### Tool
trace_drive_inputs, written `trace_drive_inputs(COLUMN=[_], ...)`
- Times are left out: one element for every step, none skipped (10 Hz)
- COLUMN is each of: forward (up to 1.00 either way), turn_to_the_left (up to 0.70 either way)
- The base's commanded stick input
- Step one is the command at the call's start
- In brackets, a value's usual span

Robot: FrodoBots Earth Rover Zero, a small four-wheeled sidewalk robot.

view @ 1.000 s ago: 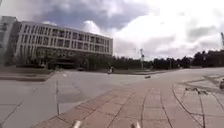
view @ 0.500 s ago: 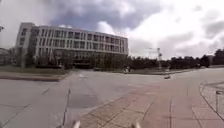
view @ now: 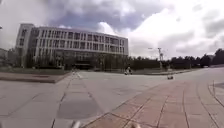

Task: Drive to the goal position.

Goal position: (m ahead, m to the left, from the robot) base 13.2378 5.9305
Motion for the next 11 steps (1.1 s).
trace_drive_inputs(forward=[0.70,0.70,0.70,0.70,0.70,0.70,0.70,0.70,0.70,0.70,0.70], turn_to_the_left=[0.00,0.00,0.00,0.00,0.00,0.00,0.00,0.00,0.00,0.00,0.00])
